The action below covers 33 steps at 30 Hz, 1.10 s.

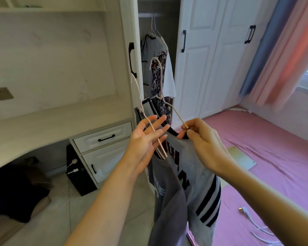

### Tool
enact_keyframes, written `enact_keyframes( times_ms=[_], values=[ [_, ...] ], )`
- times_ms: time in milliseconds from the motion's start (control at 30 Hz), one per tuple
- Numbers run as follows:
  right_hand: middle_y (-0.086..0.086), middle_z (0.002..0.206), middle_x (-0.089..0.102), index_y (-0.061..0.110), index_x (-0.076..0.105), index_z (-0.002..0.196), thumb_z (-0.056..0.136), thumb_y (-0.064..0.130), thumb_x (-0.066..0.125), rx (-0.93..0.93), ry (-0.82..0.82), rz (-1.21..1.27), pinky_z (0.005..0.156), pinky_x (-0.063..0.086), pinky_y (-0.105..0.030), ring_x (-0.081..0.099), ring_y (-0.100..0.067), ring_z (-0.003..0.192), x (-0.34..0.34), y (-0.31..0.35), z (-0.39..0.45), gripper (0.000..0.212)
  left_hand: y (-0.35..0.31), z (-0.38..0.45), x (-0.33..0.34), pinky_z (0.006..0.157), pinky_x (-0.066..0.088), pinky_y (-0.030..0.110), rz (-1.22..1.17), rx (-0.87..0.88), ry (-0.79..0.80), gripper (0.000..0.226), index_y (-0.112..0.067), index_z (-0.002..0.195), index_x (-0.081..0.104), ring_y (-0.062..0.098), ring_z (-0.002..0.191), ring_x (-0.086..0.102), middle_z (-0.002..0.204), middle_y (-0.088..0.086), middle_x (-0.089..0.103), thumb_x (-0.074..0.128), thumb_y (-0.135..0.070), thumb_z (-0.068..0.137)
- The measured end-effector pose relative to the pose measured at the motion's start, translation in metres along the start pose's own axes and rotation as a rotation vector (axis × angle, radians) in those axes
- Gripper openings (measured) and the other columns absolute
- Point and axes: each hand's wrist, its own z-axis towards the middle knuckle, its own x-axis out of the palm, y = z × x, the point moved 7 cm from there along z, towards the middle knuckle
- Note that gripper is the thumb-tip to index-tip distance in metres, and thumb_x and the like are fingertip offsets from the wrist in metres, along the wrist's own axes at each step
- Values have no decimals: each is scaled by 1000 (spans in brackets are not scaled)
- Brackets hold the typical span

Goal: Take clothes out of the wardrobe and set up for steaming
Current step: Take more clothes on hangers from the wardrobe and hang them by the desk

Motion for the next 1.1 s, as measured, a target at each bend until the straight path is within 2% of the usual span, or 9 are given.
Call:
enact_keyframes(
  times_ms=[200,333,400,567,800,867,967,1033,1100],
  values=[
    [8,86,69,16,57,99,96,4,42,-73,91,-22,67,49,-38,61,-35,81,9,15,-18,20,-13,-24,0,99,49,40,192,136,-92,29,-14,110,55,22,114,63,125,-2,65,63,1,86],
    [6,90,69,15,57,97,96,3,41,-130,168,-36,55,44,-23,55,-12,62,19,17,-18,21,-19,-29,-6,101,48,42,246,186,-172,33,-14,115,56,19,113,64,122,-3,68,66,-2,86],
    [5,90,68,15,58,97,96,4,41,-160,203,-57,57,41,-16,53,-6,64,24,17,-18,21,-23,-31,-9,101,47,41,274,211,-194,34,-17,117,56,20,116,62,122,-5,67,65,-5,87],
    [2,89,68,15,58,99,97,5,40,-166,291,3,61,45,-31,59,-21,70,42,16,-14,20,-31,-40,-12,101,47,39,336,280,-278,32,-25,114,57,17,117,61,123,-11,66,63,-6,89],
    [8,91,72,18,59,96,98,13,45,-122,389,-34,69,49,-26,64,-9,82,69,5,-1,15,-30,-56,-20,82,47,9,551,375,-422,39,-24,128,47,2,111,61,138,-15,51,60,-11,93],
    [9,88,71,20,59,93,98,21,46,-107,404,-63,68,50,-28,63,-6,77,78,1,1,14,-24,-59,-25,81,46,7,618,368,-462,45,-23,135,44,-4,113,57,142,-17,45,59,-16,93],
    [7,82,68,21,57,91,96,41,46,-149,428,-114,69,53,-33,63,-8,74,89,2,0,24,-21,-67,-30,77,39,-2,693,348,-526,51,-26,142,38,-26,103,48,138,-21,43,54,-32,94],
    [5,79,65,21,54,92,94,48,46,-224,438,-209,65,52,-34,60,-12,71,96,3,-1,28,-20,-73,-34,80,36,-4,727,324,-569,58,-29,144,37,-24,109,45,140,-17,45,44,-49,90],
    [4,81,62,22,50,95,93,49,47,-328,420,-318,65,51,-35,58,-15,72,101,4,-1,27,-19,-78,-41,89,34,0,760,312,-603,67,-31,145,35,-10,125,43,144,-16,44,36,-60,84]
  ],
)
